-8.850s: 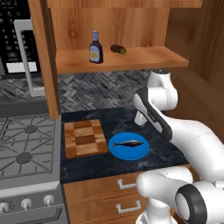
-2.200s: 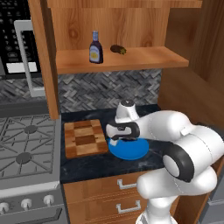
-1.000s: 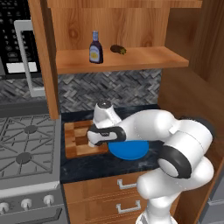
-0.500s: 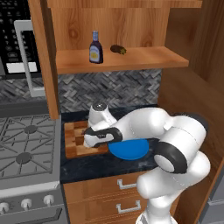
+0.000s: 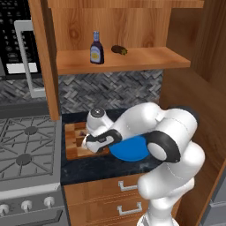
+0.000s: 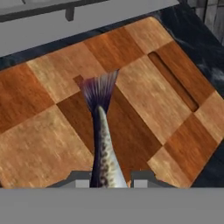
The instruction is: Pick the fish from the plate and place it on the cutting board. Then pick the condiment bottle from the cabinet and place it next to the cutting board.
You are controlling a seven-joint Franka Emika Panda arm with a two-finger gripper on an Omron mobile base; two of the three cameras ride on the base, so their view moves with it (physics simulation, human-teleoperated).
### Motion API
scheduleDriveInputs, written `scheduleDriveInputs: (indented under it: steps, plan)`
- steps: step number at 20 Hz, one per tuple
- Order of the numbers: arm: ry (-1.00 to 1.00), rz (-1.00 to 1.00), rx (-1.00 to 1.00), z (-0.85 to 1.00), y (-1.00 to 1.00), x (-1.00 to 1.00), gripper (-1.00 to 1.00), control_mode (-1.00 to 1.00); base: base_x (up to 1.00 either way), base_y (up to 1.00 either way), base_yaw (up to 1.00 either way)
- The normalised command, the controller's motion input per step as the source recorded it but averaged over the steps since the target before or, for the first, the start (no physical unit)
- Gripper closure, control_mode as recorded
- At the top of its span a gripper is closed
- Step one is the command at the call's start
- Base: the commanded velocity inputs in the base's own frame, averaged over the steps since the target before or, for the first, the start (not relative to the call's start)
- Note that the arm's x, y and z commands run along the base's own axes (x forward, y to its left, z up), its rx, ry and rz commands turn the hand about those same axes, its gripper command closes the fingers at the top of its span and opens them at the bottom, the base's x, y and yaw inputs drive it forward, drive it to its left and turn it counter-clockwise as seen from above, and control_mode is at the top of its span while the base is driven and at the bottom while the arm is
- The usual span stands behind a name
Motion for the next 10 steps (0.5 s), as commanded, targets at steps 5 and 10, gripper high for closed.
scheduleDriveInputs:
  steps: [5, 10]
  plan:
    - [-0.06, 0.00, 0.00, -0.24, 0.16, 0.25, 1.00, -1.00, 0.00, 0.00, 0.00]
    - [-0.01, 0.00, 0.00, -0.20, 0.13, 0.32, 1.00, -1.00, 0.00, 0.00, 0.00]
